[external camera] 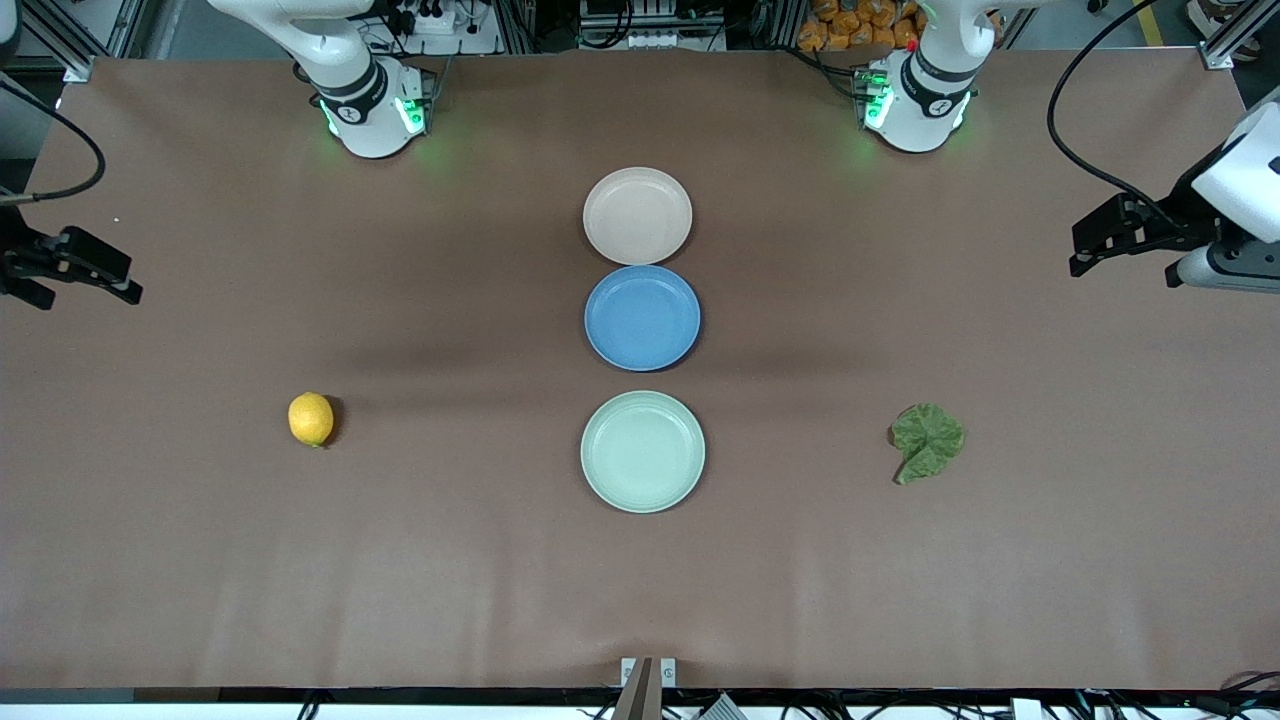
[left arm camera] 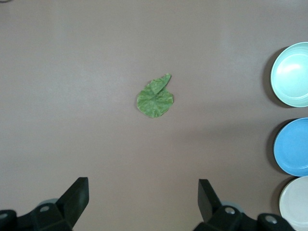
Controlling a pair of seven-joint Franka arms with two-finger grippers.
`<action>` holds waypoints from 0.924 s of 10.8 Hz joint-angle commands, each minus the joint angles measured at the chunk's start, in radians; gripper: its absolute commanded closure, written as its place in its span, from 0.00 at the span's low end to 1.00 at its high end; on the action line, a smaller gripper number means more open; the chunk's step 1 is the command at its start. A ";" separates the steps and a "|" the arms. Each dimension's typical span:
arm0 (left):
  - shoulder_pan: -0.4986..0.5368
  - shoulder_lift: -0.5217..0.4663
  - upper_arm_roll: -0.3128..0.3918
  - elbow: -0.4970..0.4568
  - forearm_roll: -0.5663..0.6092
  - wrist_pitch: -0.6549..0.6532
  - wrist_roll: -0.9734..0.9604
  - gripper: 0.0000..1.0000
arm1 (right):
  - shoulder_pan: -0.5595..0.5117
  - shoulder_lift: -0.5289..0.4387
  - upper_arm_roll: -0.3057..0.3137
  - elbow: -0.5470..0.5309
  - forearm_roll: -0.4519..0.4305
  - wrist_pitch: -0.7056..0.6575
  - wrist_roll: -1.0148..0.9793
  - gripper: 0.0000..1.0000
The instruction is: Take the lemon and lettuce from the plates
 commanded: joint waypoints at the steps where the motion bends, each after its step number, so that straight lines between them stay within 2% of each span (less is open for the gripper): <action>1: 0.008 -0.019 0.000 -0.010 -0.019 -0.011 0.013 0.00 | -0.016 0.009 0.005 0.040 -0.019 -0.031 0.031 0.00; 3: 0.008 -0.019 0.002 -0.010 -0.016 -0.015 0.010 0.00 | -0.016 0.012 0.002 0.043 -0.018 -0.085 0.095 0.00; 7: 0.008 -0.019 0.011 -0.010 -0.013 -0.018 0.010 0.00 | -0.014 0.015 -0.003 0.066 -0.021 -0.090 0.087 0.00; 10: 0.008 -0.019 0.014 -0.010 -0.013 -0.018 0.011 0.00 | -0.011 0.015 -0.001 0.066 -0.058 -0.087 0.086 0.00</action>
